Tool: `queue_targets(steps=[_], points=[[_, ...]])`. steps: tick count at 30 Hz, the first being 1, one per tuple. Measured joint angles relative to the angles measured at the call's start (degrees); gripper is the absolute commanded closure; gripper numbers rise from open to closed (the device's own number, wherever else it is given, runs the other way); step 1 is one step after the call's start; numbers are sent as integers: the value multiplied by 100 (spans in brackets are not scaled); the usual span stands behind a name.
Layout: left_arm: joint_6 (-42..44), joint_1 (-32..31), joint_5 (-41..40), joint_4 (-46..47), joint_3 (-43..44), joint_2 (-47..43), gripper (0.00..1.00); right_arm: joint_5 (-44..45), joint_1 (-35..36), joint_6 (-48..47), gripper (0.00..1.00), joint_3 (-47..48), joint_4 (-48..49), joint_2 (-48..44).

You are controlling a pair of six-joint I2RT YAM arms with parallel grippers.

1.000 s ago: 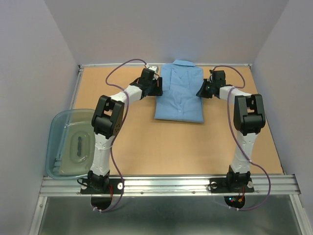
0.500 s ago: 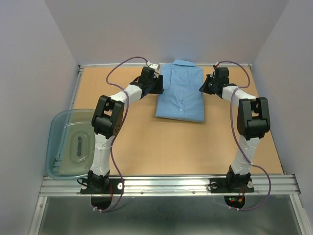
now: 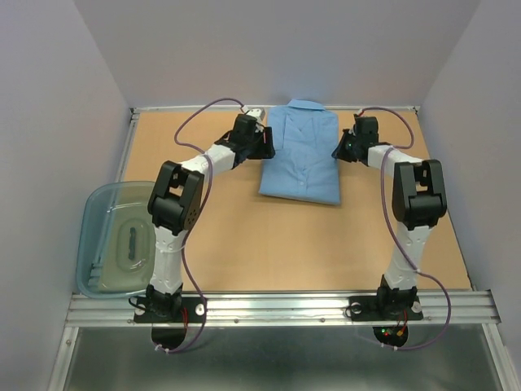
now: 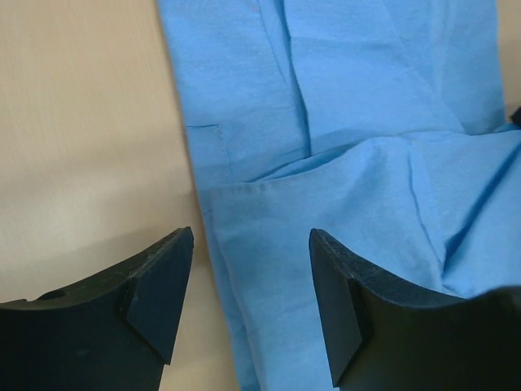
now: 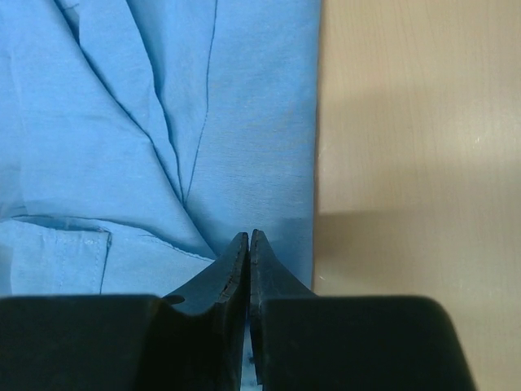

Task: Fold and stack the long sleeve shirts
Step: Fold the shirt

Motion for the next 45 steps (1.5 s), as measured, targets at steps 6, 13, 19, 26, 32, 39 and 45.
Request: queue_targets(steps=[6, 13, 19, 26, 32, 39, 45], points=[[-236, -149, 195, 317, -109, -317, 37, 42, 0, 0, 92, 0, 20, 160], [-350, -205, 341, 570, 127, 87, 37, 157, 0, 7, 79, 0, 37, 199], [-348, -205, 348, 599, 240, 702, 38, 278, 0, -33, 50, -48, 35, 146], [-306, -205, 358, 638, 330, 737, 38, -33, 0, 81, 30, -317, -2, -678], [-302, -205, 337, 627, 330, 739, 37, -927, 170, 492, 34, -317, 306, -1137], [-282, -205, 293, 625, 330, 739, 37, -1906, 424, 1558, 47, -402, 1257, -743], [-262, -205, 256, 623, 330, 739, 37, -2302, 417, 2288, 47, -446, 2087, 2]])
